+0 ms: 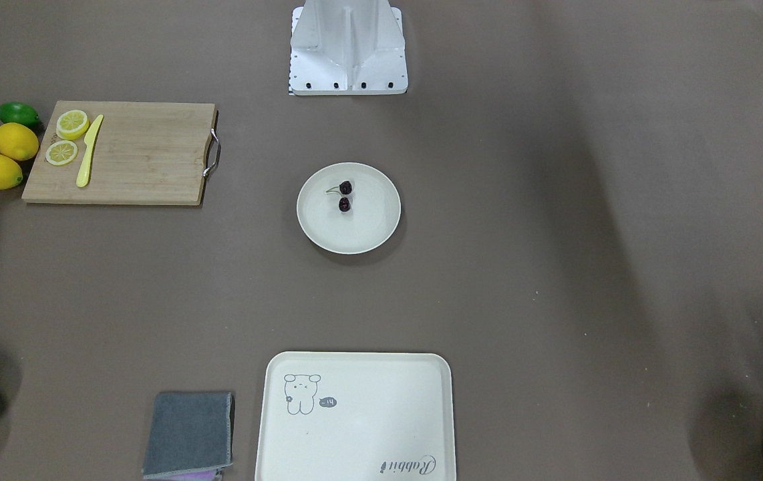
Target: Place red cherry on plate
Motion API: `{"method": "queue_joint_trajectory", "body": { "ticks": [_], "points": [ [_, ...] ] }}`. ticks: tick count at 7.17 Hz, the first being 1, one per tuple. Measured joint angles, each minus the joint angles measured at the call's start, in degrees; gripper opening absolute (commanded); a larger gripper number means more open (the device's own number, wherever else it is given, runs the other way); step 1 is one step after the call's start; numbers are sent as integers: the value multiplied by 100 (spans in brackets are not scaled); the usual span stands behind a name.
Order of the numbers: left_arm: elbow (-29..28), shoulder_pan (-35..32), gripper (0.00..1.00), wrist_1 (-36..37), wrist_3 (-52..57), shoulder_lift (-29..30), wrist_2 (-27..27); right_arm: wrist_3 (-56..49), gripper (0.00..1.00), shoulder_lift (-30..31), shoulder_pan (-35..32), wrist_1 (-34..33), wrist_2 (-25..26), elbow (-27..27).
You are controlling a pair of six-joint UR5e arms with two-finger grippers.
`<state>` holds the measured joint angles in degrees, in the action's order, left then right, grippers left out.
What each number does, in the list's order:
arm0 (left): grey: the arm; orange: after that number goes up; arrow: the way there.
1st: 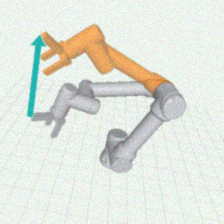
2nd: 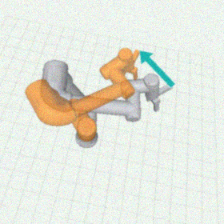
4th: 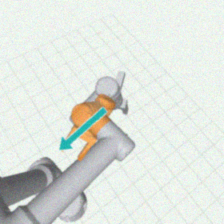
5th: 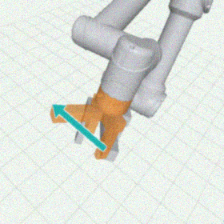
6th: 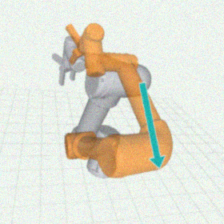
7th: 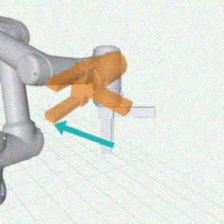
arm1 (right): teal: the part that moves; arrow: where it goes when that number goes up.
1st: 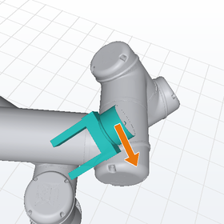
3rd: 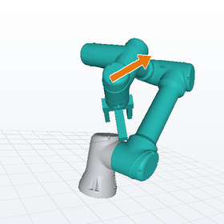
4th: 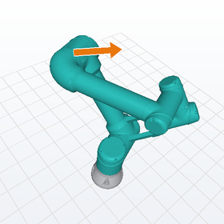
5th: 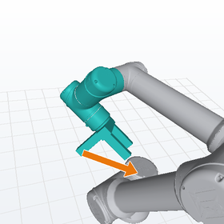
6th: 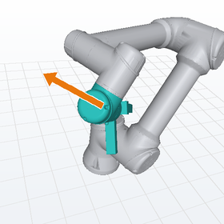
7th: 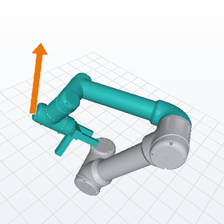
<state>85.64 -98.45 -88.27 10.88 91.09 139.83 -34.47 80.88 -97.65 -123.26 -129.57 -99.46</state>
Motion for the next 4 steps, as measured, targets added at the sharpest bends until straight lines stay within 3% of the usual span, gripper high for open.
{"method": "queue_joint_trajectory", "body": {
  "ticks": [4],
  "points": [
    [207,9,98,7,236,-41,-17,-6,100,35,1,74,1,106]
  ]
}}
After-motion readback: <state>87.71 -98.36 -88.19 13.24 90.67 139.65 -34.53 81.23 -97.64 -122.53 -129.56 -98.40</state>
